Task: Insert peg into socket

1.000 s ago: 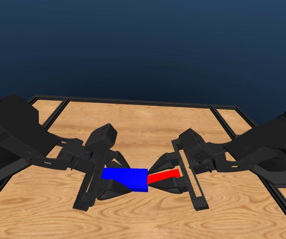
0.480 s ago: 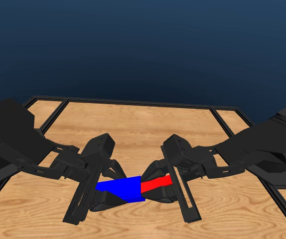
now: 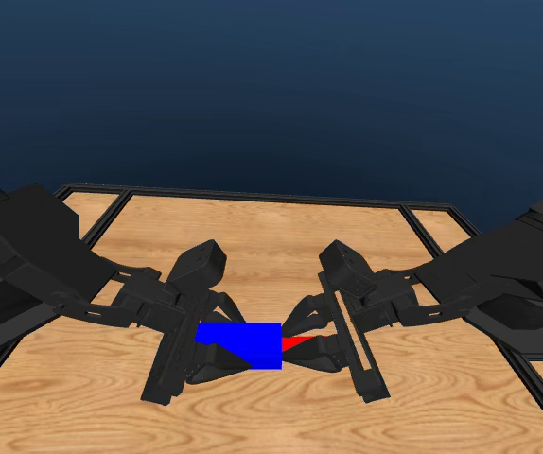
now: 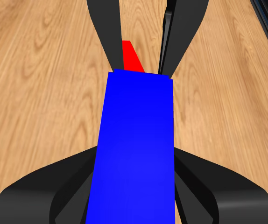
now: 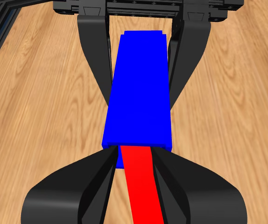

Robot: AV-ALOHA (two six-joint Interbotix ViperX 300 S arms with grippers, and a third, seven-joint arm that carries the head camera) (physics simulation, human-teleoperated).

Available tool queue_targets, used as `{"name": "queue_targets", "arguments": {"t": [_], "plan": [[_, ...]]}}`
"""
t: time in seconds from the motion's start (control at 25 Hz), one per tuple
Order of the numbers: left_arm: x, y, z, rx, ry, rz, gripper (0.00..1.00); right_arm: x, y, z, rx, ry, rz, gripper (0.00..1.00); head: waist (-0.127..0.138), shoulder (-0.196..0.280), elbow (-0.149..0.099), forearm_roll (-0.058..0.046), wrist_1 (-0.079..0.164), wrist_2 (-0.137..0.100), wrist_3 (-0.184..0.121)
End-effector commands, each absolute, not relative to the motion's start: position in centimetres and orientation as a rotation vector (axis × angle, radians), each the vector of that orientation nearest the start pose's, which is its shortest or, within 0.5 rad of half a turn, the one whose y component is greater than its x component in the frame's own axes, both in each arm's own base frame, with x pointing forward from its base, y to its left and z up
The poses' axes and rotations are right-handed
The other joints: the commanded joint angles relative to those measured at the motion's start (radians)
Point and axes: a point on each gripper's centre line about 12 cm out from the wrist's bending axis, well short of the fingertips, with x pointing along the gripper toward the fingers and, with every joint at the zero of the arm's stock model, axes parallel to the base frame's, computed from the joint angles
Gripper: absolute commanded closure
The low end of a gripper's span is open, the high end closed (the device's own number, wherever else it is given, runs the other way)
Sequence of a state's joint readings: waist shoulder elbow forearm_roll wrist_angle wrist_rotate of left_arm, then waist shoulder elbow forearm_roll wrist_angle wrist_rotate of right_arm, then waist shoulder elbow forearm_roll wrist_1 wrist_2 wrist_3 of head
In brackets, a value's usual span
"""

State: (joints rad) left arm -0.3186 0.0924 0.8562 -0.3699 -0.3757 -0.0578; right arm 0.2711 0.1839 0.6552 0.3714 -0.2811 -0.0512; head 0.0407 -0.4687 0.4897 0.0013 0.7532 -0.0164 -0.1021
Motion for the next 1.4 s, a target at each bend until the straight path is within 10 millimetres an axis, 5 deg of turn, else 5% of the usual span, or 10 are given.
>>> {"name": "queue_targets", "arguments": {"t": [0.04, 0.52, 0.56, 0.68, 0.96, 1.08, 1.12, 1.4], "plan": [[35.6, -9.7, 13.0, -0.259, 0.505, -0.064, 1.00, 38.7, 10.8, 12.1, 0.233, 0.617, 0.096, 0.00, -0.001, -0.004, -0.015, 0.000, -0.012, 0.000, 0.003], [35.7, -9.5, 12.9, -0.257, 0.511, -0.062, 1.00, 36.9, 9.9, 11.8, 0.281, 0.661, 0.070, 0.00, -0.009, -0.006, -0.015, -0.001, -0.014, 0.003, 0.010], [35.6, -9.5, 12.7, -0.255, 0.519, -0.060, 1.00, 35.7, 9.8, 10.3, 0.287, 0.705, 0.054, 0.00, -0.010, -0.006, -0.016, -0.001, -0.014, 0.003, 0.011], [35.8, -9.5, 13.2, -0.257, 0.502, -0.062, 1.00, 35.0, 9.5, 9.7, 0.307, 0.733, 0.039, 0.00, -0.010, -0.006, -0.016, -0.001, -0.015, 0.003, 0.009], [36.0, -9.8, 13.6, -0.256, 0.479, -0.068, 1.00, 28.8, 7.6, 3.9, 0.431, 0.882, -0.125, 0.00, -0.009, -0.009, -0.018, -0.001, -0.022, 0.002, 0.005], [35.8, -9.8, 13.1, -0.246, 0.503, -0.070, 1.00, 28.7, 7.5, 3.6, 0.449, 0.839, -0.147, 0.00, -0.011, -0.009, -0.018, -0.002, -0.024, 0.001, 0.004], [35.7, -10.1, 13.5, -0.244, 0.483, -0.080, 1.00, 29.2, 8.0, 3.6, 0.439, 0.824, -0.130, 1.00, -0.014, -0.009, -0.018, -0.003, -0.023, 0.003, 0.005], [35.7, -9.5, 13.4, -0.246, 0.490, -0.063, 1.00, 31.4, 8.6, 4.8, 0.382, 0.760, -0.074, 1.00, -0.035, -0.010, -0.019, -0.009, -0.015, 0.001, -0.016]]}}
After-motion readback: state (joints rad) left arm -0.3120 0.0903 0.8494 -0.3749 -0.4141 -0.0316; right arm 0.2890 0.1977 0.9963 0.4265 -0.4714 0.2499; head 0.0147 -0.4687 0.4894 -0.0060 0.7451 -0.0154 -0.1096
